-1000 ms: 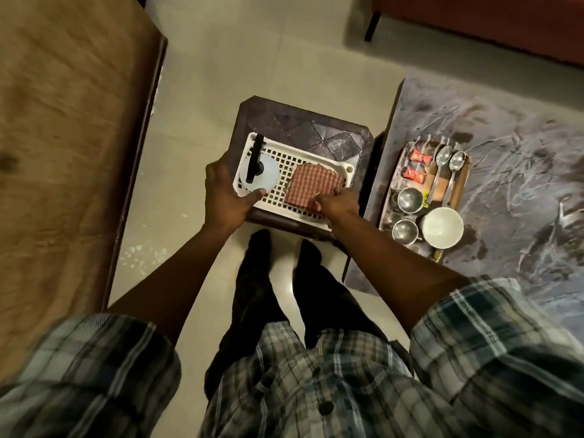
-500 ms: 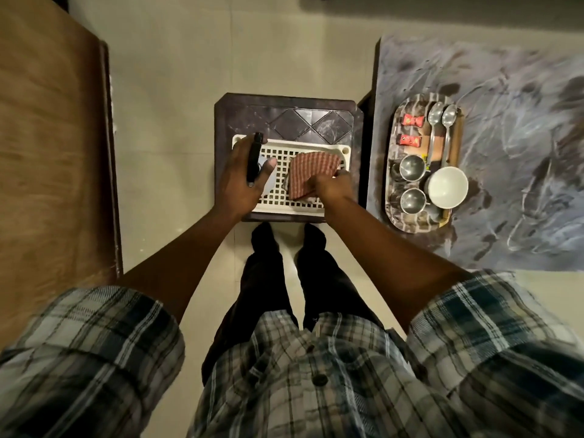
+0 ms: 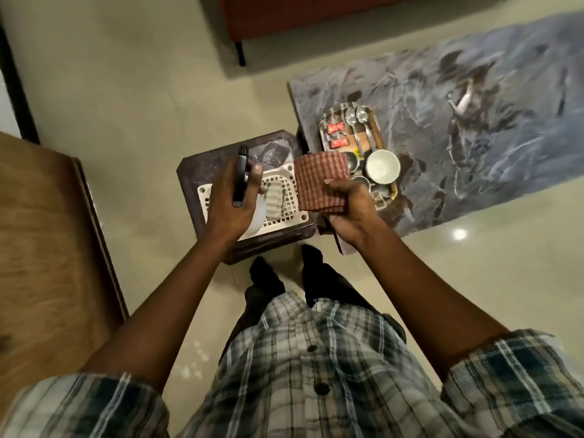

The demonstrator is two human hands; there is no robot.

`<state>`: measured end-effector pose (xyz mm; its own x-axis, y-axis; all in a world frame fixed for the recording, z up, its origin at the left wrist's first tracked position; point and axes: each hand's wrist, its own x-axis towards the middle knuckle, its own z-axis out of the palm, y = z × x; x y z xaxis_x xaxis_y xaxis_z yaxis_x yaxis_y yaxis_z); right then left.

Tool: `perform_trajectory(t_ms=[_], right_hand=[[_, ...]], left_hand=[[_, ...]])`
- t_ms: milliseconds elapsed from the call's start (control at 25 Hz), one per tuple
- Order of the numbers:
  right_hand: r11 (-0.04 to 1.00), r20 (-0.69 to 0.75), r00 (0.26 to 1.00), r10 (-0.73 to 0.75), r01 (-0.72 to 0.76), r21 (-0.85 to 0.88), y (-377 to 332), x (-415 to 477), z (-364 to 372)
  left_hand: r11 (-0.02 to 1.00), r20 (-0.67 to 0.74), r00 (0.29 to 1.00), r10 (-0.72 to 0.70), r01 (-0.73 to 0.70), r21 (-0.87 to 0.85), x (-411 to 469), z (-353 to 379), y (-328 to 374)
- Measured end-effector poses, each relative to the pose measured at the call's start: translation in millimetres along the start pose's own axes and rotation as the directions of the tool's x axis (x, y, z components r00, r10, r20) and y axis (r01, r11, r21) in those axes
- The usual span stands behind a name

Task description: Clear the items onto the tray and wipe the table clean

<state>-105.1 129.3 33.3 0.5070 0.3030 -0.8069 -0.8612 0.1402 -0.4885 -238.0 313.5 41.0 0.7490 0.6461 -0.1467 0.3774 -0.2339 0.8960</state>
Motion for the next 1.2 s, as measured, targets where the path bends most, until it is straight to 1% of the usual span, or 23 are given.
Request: perform_trajectory(t_ms=[120, 200, 400, 560, 640, 720, 880, 1000, 1120, 1200], right_hand=[[0.99, -0.037, 0.997, -0.074, 0.078, 0.114, -25, -37, -40], [0.975, -0.088, 0.987, -0.131, 0.145, 0.17, -47, -60, -76], [0.923, -0.161, 0.951, -0.263, 0.297, 0.245, -97, -107, -197], [0.911, -0.191, 0.933, -0.304, 0.343, 0.227, -144, -140, -305], [0.905, -0.209, 0.925, -0.316, 0.36, 0.228, -171, -153, -356], [0.889, -0.223, 0.916, -0.334, 0.384, 0.25, -199, -163, -402], [0.86, -0.247, 0.897, -0.367, 0.428, 0.276, -246, -170, -467], [0.852, -0.267, 0.888, -0.373, 0.442, 0.281, -279, -157, -514], [0.856, -0.262, 0.887, -0.381, 0.445, 0.264, -313, -136, -555], [0.855, -0.27, 0.882, -0.386, 0.452, 0.255, -348, -117, -584]], left_hand=[[0.995, 0.061, 0.995, 0.074, -0.07, -0.065, -6, 27, 51], [0.989, 0.138, 0.983, 0.119, -0.104, -0.109, -15, 60, 85], [0.989, 0.238, 0.965, 0.11, -0.082, -0.124, -37, 163, 157], [0.993, 0.246, 0.967, 0.065, -0.039, -0.11, -72, 262, 213], [0.995, 0.287, 0.955, 0.078, -0.055, -0.089, -87, 314, 242], [0.993, 0.328, 0.941, 0.086, -0.054, -0.104, -97, 361, 271], [0.993, 0.372, 0.924, 0.09, -0.056, -0.1, -104, 435, 310], [0.998, 0.414, 0.908, 0.061, -0.043, -0.053, -91, 492, 330], [0.999, 0.398, 0.917, 0.029, -0.016, -0.034, -67, 545, 340], [0.999, 0.397, 0.918, 0.002, 0.019, -0.048, -47, 587, 349]])
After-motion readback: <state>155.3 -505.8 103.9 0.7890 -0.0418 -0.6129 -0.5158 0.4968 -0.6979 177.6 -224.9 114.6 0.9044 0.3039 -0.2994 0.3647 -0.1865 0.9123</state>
